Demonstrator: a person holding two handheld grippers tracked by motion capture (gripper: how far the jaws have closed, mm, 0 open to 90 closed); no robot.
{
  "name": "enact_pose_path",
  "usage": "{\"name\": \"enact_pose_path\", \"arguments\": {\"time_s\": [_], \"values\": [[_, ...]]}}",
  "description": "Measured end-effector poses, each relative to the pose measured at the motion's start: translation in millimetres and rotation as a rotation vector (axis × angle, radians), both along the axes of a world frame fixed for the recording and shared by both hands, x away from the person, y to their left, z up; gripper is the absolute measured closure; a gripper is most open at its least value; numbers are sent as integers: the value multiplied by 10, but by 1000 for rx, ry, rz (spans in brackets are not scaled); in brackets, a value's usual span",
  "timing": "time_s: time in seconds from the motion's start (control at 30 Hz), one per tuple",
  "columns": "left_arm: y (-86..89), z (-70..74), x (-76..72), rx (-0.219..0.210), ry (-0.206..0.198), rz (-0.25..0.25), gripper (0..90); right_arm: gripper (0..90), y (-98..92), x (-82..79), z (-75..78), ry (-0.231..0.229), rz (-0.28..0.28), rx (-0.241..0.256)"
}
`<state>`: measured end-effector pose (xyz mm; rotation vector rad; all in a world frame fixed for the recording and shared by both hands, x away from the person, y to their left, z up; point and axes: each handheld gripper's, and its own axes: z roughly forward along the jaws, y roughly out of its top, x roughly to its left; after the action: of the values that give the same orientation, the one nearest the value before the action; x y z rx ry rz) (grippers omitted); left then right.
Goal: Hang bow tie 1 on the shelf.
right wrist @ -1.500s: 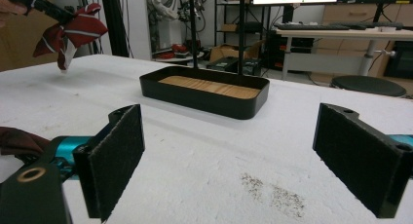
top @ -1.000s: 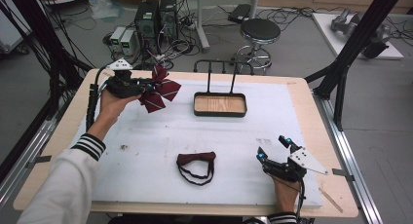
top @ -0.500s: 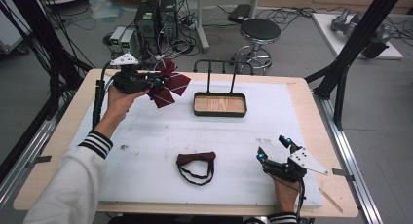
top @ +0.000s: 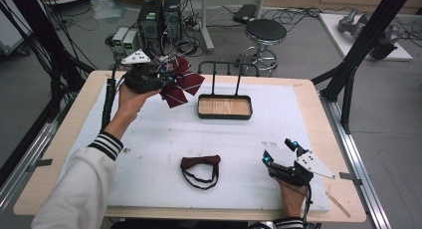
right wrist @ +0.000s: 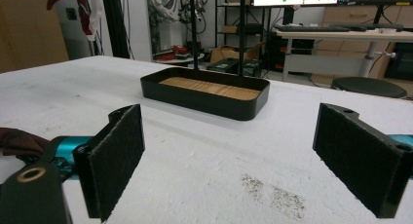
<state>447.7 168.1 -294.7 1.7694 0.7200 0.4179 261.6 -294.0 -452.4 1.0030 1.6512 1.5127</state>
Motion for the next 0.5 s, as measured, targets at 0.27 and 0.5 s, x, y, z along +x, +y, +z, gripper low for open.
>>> {"name": "enact_pose_path", "arguments": {"time_s": [0.27,0.5], "values": [[-197,91,13,-12,-19,-23,731,107,-2,-2,-1,1,3,3],[-319,108,45,5,-24,-28,731,108,-3,-6,-2,2,5,9]]}}
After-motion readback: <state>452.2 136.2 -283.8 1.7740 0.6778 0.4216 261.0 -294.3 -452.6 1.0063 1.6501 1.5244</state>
